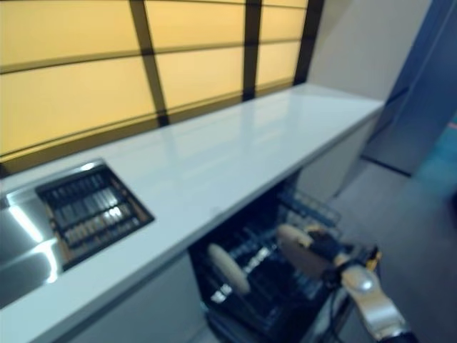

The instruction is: Take plates into dishwasher

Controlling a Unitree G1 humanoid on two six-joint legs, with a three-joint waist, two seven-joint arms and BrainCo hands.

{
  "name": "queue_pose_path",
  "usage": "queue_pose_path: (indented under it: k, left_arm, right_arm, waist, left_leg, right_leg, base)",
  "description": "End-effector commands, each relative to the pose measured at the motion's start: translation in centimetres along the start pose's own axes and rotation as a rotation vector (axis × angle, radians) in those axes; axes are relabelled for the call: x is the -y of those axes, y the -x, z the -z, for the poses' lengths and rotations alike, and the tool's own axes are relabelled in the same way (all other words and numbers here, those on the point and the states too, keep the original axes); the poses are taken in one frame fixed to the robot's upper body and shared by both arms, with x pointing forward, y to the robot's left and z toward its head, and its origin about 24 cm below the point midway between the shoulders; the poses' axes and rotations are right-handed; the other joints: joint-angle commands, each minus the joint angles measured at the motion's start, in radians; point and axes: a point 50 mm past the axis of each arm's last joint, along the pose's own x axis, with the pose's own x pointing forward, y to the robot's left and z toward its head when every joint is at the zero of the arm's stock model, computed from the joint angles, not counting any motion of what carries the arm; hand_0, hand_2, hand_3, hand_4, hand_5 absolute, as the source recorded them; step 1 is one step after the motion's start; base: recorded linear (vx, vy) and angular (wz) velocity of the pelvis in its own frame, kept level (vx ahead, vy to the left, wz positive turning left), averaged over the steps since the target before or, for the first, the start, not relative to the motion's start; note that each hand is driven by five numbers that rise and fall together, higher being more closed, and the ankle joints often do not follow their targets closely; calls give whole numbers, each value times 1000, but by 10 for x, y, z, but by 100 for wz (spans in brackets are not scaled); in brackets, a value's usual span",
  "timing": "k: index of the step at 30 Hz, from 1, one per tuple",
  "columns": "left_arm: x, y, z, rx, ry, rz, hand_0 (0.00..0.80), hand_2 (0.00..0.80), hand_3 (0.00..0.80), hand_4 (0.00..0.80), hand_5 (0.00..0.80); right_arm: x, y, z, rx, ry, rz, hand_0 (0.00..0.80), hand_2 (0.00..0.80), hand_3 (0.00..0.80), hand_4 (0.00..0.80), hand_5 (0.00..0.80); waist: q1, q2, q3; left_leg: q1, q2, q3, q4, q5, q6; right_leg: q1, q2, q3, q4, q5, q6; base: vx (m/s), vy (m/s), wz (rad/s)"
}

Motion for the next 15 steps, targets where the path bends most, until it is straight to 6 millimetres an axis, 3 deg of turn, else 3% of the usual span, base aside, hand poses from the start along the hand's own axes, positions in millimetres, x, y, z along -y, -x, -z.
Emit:
queue_pose_path:
  k: [1, 8, 15]
  left_arm:
    - [-17, -6, -22, 55, -68, -19, 0, 0, 0, 0, 0]
    - [-12, -6, -22, 52, -104, 6, 0, 0, 0, 0, 0]
    - [-11, -6, -24, 60, -121, 26, 0, 0, 0, 0, 0]
  right_arm:
    - [7, -13, -31, 122, 20, 68, 800, 800, 800, 800, 800]
    - [1, -24, -20, 56, -8, 112, 800, 800, 800, 800, 800]
    - [6, -34, -29, 53, 11, 153, 800, 800, 800, 800, 800]
  waist:
    - [31, -26, 28]
    - [54, -15, 37]
    - [73, -3, 54]
  left_leg:
    - [-49, -20, -66, 16, 3, 37]
    - [-54, -26, -85, 19, 7, 37]
    - [-68, -39, -109, 26, 10, 40]
  right_leg:
    - [-9, 10, -31, 103, -61, -35]
    - [1, 6, -44, 103, -60, -36]
    - [-4, 0, -53, 111, -57, -38]
  base:
    - [17, -13, 7]
    - [40, -16, 7]
    - [42, 4, 8]
